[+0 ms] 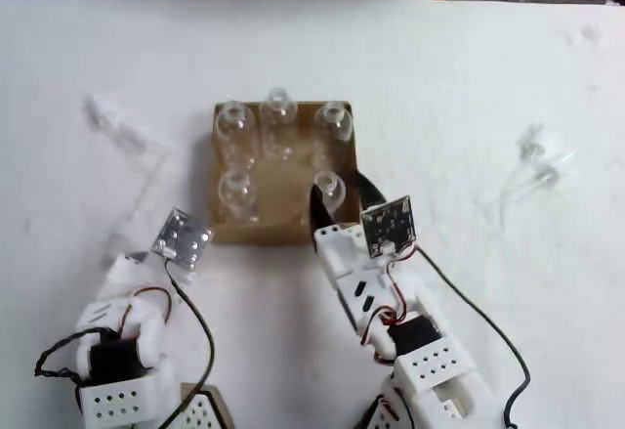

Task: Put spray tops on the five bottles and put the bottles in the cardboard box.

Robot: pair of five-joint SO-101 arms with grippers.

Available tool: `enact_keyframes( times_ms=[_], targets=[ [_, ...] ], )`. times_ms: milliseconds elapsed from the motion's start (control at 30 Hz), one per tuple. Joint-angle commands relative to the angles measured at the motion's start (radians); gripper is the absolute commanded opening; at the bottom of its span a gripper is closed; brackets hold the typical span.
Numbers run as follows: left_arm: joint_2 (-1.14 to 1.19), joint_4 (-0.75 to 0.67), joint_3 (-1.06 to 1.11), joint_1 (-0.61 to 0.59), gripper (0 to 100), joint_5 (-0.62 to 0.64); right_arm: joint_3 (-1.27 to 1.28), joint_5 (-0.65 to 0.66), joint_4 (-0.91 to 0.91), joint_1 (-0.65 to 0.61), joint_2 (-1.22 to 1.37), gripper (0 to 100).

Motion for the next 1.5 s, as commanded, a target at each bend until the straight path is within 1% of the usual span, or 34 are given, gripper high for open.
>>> enact_keyframes(
  times_ms=[0, 400, 567, 633, 733, 933, 1000, 1067, 1133, 1200, 1333, 1467],
  targets=[
    [-0.005, 0.006, -0.003, -0.012, 4, -0.008, -0.018, -0.005, 0.004, -0.008, -0.015, 16.6],
    [-0.005, 0.006, -0.003, -0.012, 4, -0.008, -0.110, -0.002, 0.010, -0.004, -0.016, 16.6],
    [-0.005, 0.006, -0.003, -0.012, 4, -0.008, -0.164, 0.046, 0.030, 0.051, -0.061, 16.4],
    [-0.005, 0.006, -0.003, -0.012, 4, -0.008, -0.170, 0.054, 0.094, 0.064, -0.128, 16.6],
    [-0.005, 0.006, -0.003, -0.012, 4, -0.008, -0.176, 0.054, 0.260, 0.056, -0.269, 16.6],
    [-0.005, 0.006, -0.003, -0.012, 4, -0.008, -0.176, 0.054, 0.553, 0.065, -0.656, 16.6],
    [-0.005, 0.006, -0.003, -0.012, 4, -0.008, -0.187, 0.054, 0.645, 0.067, -0.679, 16.6],
    [-0.005, 0.006, -0.003, -0.012, 4, -0.008, -0.195, 0.048, 0.707, 0.085, -0.630, 16.6],
    [-0.005, 0.006, -0.003, -0.012, 4, -0.008, -0.192, 0.046, 0.753, 0.127, -0.599, 16.4],
    [-0.005, 0.006, -0.003, -0.012, 4, -0.008, -0.192, 0.046, 0.803, 0.196, -0.604, 16.3],
    [-0.005, 0.006, -0.003, -0.012, 4, -0.006, -0.195, 0.044, 0.865, 0.367, -0.671, 16.3],
    [-0.005, 0.006, -0.003, -0.012, 4, -0.006, -0.170, 0.044, 0.883, 0.535, -0.659, 16.3]
  ],
)
